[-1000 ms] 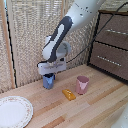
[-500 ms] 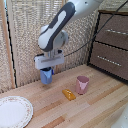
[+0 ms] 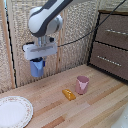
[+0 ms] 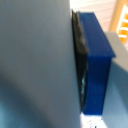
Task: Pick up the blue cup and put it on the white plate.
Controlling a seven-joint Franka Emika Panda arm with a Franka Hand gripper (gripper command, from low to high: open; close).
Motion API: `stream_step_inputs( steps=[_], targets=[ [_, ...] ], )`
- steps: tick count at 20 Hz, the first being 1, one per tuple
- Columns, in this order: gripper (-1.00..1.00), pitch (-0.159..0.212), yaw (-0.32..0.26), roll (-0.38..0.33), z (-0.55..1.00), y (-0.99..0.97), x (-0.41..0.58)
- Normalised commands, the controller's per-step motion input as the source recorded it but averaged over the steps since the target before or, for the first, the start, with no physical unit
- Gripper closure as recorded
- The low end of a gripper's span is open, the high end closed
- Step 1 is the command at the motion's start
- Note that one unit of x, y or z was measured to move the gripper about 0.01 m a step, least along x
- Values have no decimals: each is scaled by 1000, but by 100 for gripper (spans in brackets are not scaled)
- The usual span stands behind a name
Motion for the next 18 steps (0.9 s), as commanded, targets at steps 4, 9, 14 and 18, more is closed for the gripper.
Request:
stream_step_inputs(
  steps=[4,9,14,18],
  targets=[
    [100,-29,-1,-13,92,962,-75],
    [100,-3,0,-49,-232,973,-186],
    [100,23,0,-118,-483,841,-77],
    [100,0,5,-124,-567,422,32]
  ],
)
